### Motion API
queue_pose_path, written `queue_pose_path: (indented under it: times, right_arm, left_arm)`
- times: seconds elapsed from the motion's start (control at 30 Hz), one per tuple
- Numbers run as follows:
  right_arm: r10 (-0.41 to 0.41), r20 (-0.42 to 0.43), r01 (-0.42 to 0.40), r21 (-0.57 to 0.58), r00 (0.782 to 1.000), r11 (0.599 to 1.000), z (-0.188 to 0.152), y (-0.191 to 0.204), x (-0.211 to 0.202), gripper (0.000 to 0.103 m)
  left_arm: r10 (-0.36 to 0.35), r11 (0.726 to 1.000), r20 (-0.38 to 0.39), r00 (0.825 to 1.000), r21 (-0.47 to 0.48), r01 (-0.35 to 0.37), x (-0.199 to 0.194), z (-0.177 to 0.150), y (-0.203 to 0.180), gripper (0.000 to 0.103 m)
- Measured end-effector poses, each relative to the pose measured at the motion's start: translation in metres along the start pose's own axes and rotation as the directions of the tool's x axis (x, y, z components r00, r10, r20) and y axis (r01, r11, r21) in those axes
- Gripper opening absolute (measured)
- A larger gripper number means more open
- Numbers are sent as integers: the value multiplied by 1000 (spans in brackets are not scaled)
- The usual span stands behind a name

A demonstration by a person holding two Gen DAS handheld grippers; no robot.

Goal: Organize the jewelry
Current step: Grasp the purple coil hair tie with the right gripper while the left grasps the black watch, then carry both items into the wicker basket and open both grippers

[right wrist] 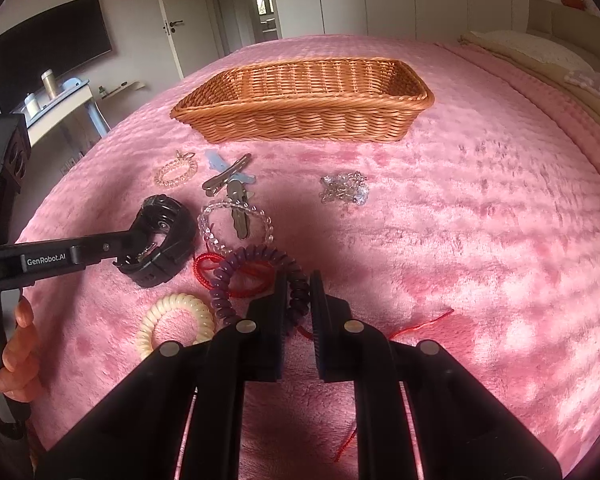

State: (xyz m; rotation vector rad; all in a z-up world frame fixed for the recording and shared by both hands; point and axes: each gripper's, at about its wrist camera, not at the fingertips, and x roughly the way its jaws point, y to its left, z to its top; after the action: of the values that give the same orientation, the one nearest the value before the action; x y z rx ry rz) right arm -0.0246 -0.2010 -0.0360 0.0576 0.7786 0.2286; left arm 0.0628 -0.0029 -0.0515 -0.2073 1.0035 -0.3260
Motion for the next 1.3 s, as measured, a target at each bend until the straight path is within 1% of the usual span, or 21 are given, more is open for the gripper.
queue_pose_path:
  times: [0.1,0.2,0.3,0.4,0.5,0.6,0.7,0.77,0.83,0.9,0.97,1.07,1.17,1.3]
  right_arm:
    - [10,23,-10,8,1000,1000,3,-1,-7,10]
    - [3,30,-3,9,1000,1000,6,0,-11,10]
    - [-3,54,3,-2,999,1000,12,3,-20,10]
    - [-1,95,2,-16,996,1000,26,8,-35,10]
    - [32,131,-31,-11,991,999,53,9,-48,10]
    - [-8,190,17,-43,982,999,89,14,-55,10]
    - [-58,223,73,-63,973,995,127,15,-43,10]
    - [-67,212,81,-57,975,995,152,11,-24,10]
    - [-86,187,95,-40,979,995,175,4,1,10]
    - [-85,143,88,-15,986,996,195,-6,31,10]
    - [-85,91,84,10,992,996,209,-15,61,10]
    - [-94,15,94,36,995,995,219,-27,100,10]
    - [-98,-47,100,51,994,994,220,-37,129,10]
    - [-117,-93,122,51,989,991,214,-44,151,10]
  left_arm:
    - [-2,1000,28,1000,3,2,-4,-4,0,4]
    - [-22,999,71,997,-24,23,-12,-8,3,4]
    - [-44,998,143,989,-33,49,-30,-5,2,4]
    - [-42,999,205,978,-17,46,-54,5,-6,4]
    - [-41,999,271,962,11,39,-78,23,-16,4]
    - [-40,999,310,950,36,31,-90,52,-24,4]
    - [-29,999,336,941,46,14,-88,87,-32,4]
    - [-26,999,339,940,45,12,-79,113,-33,4]
    - [-26,999,333,943,44,12,-62,139,-35,4]
    - [-17,999,321,947,42,3,-41,162,-35,4]
    - [-7,999,300,954,43,-6,-18,178,-35,4]
    - [11,999,257,966,45,-23,17,195,-35,5]
    - [32,998,217,976,42,-43,47,202,-33,6]
    - [53,997,174,983,41,-61,73,203,-28,8]
